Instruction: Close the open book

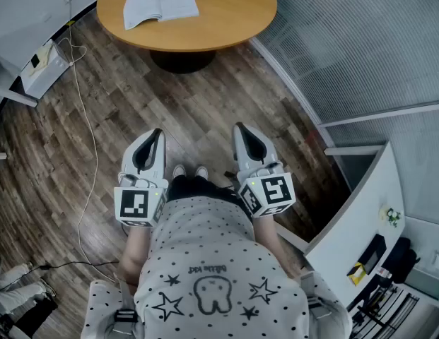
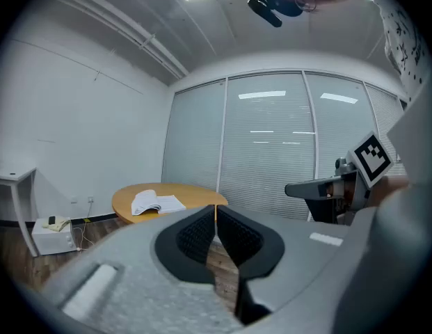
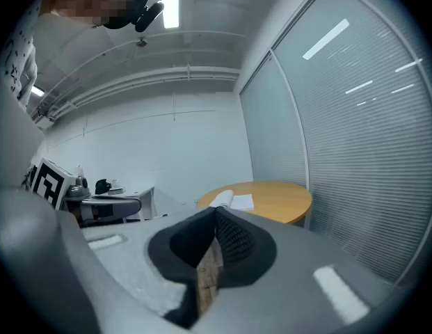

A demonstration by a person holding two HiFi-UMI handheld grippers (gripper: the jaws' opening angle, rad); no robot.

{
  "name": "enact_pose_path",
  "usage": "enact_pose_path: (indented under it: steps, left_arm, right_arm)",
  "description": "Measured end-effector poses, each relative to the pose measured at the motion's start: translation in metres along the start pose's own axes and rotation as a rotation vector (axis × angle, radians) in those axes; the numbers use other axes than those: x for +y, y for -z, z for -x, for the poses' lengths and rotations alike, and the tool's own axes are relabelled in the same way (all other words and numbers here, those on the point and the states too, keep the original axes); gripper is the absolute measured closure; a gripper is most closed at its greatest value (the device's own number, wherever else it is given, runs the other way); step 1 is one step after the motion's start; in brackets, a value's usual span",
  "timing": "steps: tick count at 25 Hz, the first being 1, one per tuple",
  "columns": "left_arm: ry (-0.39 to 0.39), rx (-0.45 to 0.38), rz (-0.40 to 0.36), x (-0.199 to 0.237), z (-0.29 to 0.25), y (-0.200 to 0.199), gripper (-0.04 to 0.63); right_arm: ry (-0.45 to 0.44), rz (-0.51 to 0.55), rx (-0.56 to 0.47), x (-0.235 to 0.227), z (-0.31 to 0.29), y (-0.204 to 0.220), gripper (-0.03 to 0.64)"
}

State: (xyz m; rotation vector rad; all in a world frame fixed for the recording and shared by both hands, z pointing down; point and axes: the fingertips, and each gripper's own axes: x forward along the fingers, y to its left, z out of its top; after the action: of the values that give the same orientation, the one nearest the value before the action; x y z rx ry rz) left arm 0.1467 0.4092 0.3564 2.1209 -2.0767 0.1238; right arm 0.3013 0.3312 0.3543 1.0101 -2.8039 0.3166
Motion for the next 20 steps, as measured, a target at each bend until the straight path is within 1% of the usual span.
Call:
enact_pose_path:
  steps: [7,13,20]
  left_arm:
    - [-0.003,-0.01,-0.001,-0.001,-0.008,0.001,0.578]
    - [0.002,-0.015,-0.003,-0.012,-0.012,0.0,0.578]
    - [-0.011,-0.029,-0.008,-0.025,-0.012,-0.002,0.578]
  right_arm:
    - [-0.014,0.004,-0.001,-0.003,-0.004,0.002,0.612]
    - [-0.013,0.001,0.0,-0.013,0.003,0.005,0.612]
    - [-0.022,-0.003,-0.009,-0.021,0.013,0.006,0.612]
